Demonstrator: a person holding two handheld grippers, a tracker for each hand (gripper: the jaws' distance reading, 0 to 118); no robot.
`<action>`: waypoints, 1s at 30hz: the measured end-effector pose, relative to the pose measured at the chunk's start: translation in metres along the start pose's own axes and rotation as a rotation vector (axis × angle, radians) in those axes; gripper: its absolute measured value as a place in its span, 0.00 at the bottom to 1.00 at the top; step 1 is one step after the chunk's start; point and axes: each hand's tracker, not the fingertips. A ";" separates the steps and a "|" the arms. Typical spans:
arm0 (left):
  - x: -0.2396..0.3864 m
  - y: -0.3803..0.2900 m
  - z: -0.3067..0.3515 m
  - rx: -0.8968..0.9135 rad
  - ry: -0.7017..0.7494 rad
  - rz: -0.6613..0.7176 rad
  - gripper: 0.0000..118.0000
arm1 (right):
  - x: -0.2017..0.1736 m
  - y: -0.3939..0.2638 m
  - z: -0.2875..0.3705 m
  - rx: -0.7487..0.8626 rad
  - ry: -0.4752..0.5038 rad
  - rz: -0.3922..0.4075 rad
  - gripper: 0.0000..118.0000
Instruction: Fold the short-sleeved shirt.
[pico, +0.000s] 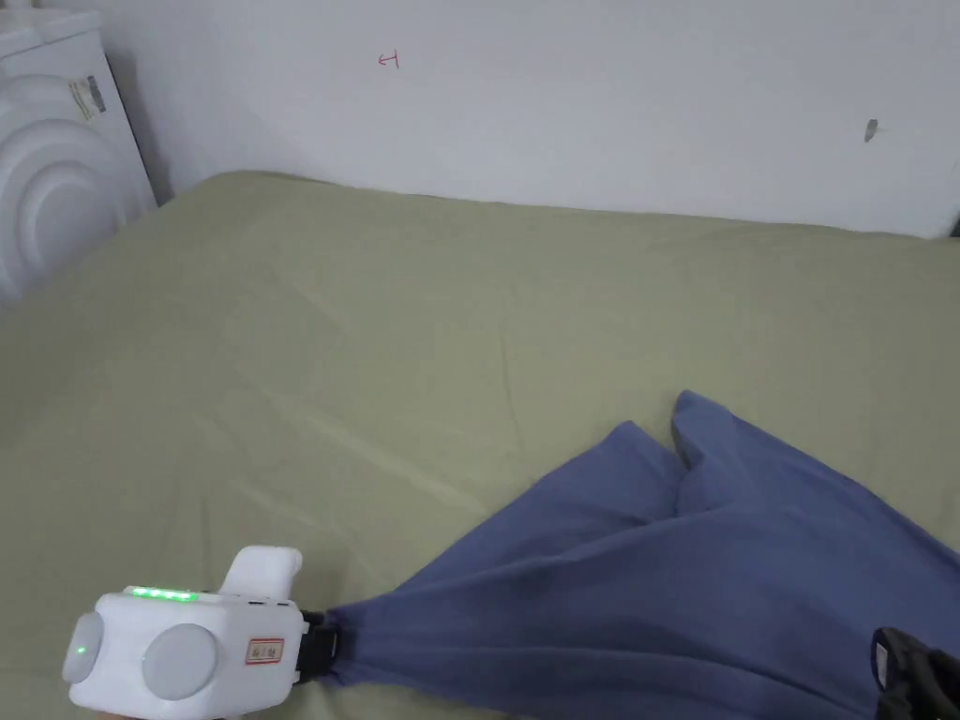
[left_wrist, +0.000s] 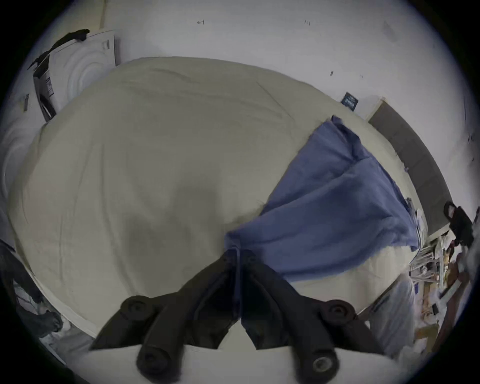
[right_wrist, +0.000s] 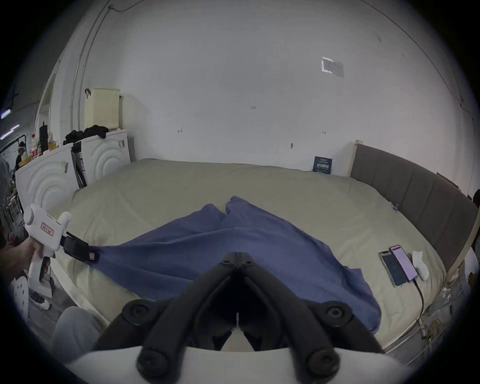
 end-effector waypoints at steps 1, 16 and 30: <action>0.001 0.000 0.002 0.009 0.034 0.001 0.01 | 0.005 -0.001 -0.005 -0.007 0.009 -0.006 0.01; 0.046 0.005 0.022 -0.003 0.059 -0.042 0.01 | 0.114 0.066 -0.238 -0.309 0.089 -0.002 0.44; 0.035 0.019 0.008 -0.024 0.072 -0.035 0.01 | 0.136 0.063 -0.371 -0.646 0.085 0.117 0.81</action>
